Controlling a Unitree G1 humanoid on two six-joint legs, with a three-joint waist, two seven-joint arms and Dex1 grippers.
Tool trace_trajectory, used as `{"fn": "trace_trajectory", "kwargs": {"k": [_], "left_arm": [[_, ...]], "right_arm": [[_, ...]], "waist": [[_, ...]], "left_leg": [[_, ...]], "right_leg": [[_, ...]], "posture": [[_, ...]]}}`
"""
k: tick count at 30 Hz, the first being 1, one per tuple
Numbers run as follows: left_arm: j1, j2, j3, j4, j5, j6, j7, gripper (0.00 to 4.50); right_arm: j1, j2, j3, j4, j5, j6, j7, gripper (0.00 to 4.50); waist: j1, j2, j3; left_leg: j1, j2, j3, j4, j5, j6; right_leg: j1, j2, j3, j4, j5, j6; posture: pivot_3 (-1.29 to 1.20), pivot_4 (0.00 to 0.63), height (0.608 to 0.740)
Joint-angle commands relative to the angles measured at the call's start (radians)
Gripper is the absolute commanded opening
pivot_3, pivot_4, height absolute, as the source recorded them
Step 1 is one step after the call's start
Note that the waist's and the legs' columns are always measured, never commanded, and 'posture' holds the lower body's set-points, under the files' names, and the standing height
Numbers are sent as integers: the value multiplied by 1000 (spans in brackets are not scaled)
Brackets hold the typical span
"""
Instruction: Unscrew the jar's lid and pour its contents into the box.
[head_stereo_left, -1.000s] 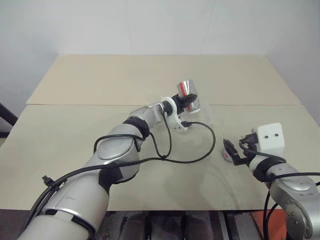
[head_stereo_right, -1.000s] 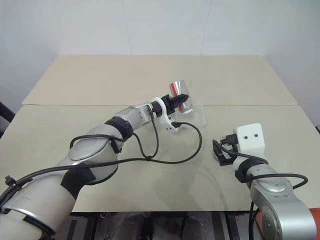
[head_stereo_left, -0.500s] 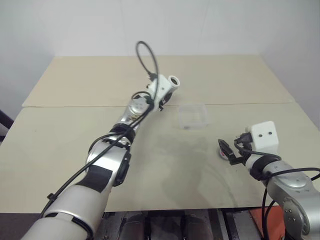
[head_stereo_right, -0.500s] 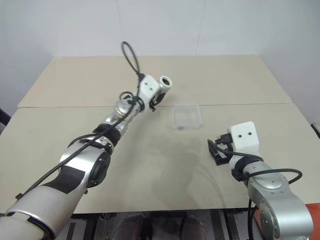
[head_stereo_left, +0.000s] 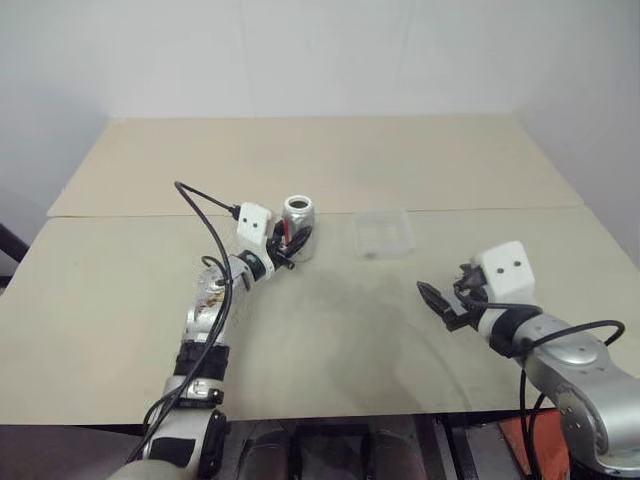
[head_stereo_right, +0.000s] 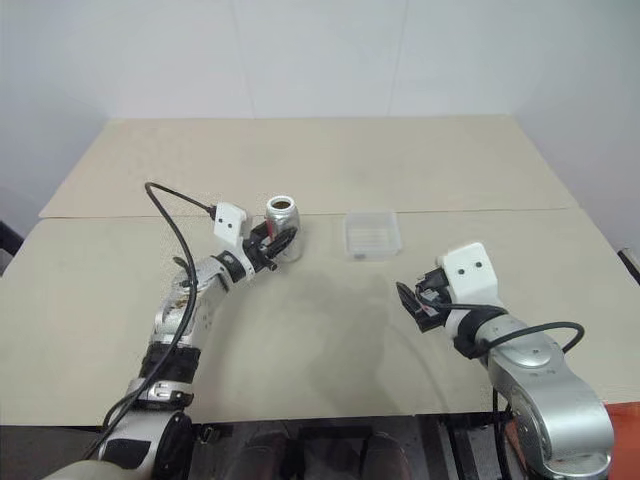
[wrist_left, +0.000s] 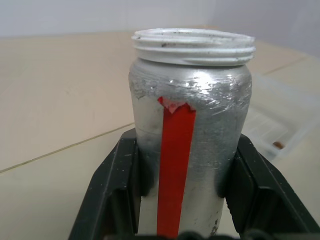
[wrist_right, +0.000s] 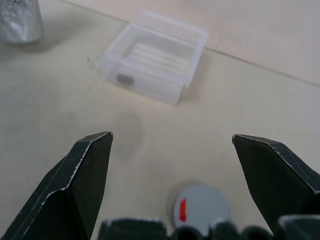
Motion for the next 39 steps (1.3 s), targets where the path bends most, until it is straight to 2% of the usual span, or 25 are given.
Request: {"fn": "trace_trajectory", "kwargs": {"k": [1, 5, 9, 17, 23, 33, 36, 39], "left_arm": [[22, -8, -19, -28, 14, -34, 41, 1867], [51, 12, -61, 32, 78, -124, 63, 1867], [72, -3, -61, 61, 54, -145, 59, 1867], [105, -14, -46, 25, 24, -150, 60, 4450], [203, 8, -56, -118, 6, -97, 59, 4450], [434, 78, -76, -531, 20, 78, 114, 4450], [474, 153, -69, -617, 45, 95, 99, 4450], [508, 301, -61, -622, 108, -69, 10, 4450]], "right_arm": [[-28, 3, 9, -2, -7, -48, 1, 4456], [-25, -6, 22, 8, -14, -62, 3, 4456], [-20, -13, 31, 13, -25, -70, -3, 4456], [-18, 0, 30, 10, -19, -73, -1, 4500], [-15, -2, 35, 16, -19, -79, 6, 4500], [-26, -46, 28, 27, 10, -83, 72, 4500], [-3, -124, -4, 24, 44, -110, 171, 4500], [99, -267, -43, 20, 28, -287, 357, 4500]], "waist": [[1, 0, 0], [3, 0, 0], [6, 0, -1], [6, 0, -2], [6, 0, -2], [7, 0, -2], [7, 1, -2], [9, 1, -2]], "left_leg": [[1, 0, 0, 0, 0, 0], [1, -1, 0, -1, 0, 0], [1, -1, 1, -1, 0, 0], [0, 0, 1, -1, 0, 1], [1, 1, 0, -1, -1, 1], [0, 2, 0, -1, -1, 2], [1, 2, 0, -1, -2, 3], [1, 2, 0, -2, -2, 3]], "right_leg": [[0, 0, 0, 0, 0, 0], [0, 0, 0, 1, 0, 0], [0, 0, 0, 0, 0, 0], [-1, 0, 0, 0, 0, 0], [0, 0, 0, 0, 0, 0], [0, 0, 1, -1, 0, -1], [0, 0, 1, -1, 0, -1], [0, 0, 1, -6, -1, -2]], "posture": [[0, 150, 740], [0, 150, 740], [0, 150, 740], [0, 150, 740], [0, 150, 740], [0, 150, 740], [0, 150, 740], [0, 150, 740]]}}
